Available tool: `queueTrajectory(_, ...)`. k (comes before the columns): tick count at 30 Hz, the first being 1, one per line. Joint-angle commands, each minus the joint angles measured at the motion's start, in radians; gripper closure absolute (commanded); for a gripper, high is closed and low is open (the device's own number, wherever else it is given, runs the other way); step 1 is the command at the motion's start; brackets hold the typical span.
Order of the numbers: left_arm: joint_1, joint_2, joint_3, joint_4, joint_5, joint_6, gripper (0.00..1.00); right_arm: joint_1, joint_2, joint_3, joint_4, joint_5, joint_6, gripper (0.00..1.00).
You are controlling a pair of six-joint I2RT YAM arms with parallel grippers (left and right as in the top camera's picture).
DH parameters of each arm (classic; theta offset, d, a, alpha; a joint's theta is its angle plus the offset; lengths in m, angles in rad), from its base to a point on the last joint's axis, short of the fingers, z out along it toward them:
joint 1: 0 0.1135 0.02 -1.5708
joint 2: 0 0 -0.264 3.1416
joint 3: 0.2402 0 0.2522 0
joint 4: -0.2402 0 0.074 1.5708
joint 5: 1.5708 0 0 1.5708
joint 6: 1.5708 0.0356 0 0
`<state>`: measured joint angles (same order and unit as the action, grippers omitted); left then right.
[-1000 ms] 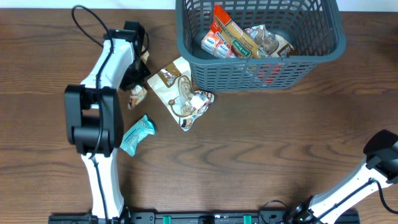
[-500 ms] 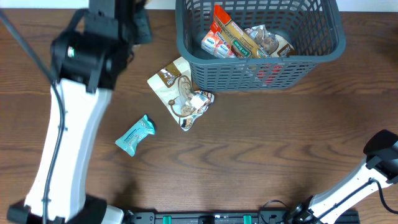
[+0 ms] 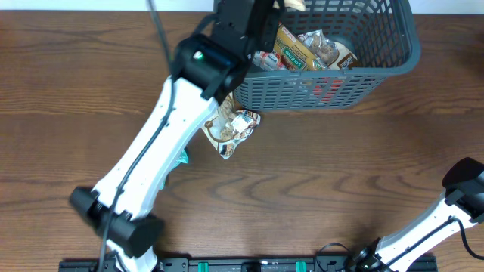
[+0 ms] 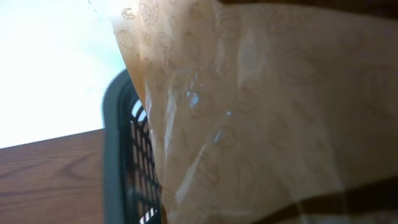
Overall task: Pack container
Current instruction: 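Raise the beige bag over the basket rim and release it, then withdraw the left gripper and move it toward the mint-green wipes pack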
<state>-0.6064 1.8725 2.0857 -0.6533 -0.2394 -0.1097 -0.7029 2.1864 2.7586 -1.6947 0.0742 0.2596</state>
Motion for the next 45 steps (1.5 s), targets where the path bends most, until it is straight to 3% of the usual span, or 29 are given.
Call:
queueTrajectory(1, 0.004, 0.043, 0.009, 0.043, -0.013, 0.016, 0.94, -0.003, 0.000, 0.002, -0.003, -0.004, -0.006, 0.01)
queueTrajectory(19, 0.005, 0.279, 0.008, -0.010, 0.074, -0.030, 0.94, -0.003, 0.000, 0.002, -0.003, -0.004, -0.006, 0.01)
queueTrajectory(21, 0.005, 0.280, 0.008, -0.019, 0.075, -0.030, 0.85, -0.003, 0.000, 0.002, -0.003, -0.004, -0.006, 0.01)
queueTrajectory(23, 0.005, 0.280, 0.008, -0.019, 0.074, -0.030, 0.62, -0.003, 0.000, 0.002, -0.003, -0.004, -0.006, 0.01)
queueTrajectory(28, 0.005, 0.278, 0.008, -0.018, 0.074, -0.029, 0.27, -0.003, 0.000, 0.002, -0.003, -0.004, -0.006, 0.01)
queueTrajectory(32, 0.005, 0.270, 0.009, -0.012, 0.061, 0.015, 0.21, -0.003, 0.000, 0.002, -0.003, -0.004, -0.006, 0.01)
queueTrajectory(45, 0.009, 0.005, 0.153, -0.016, -0.251, 0.072, 0.20, -0.003, 0.000, 0.002, -0.003, -0.004, -0.006, 0.01)
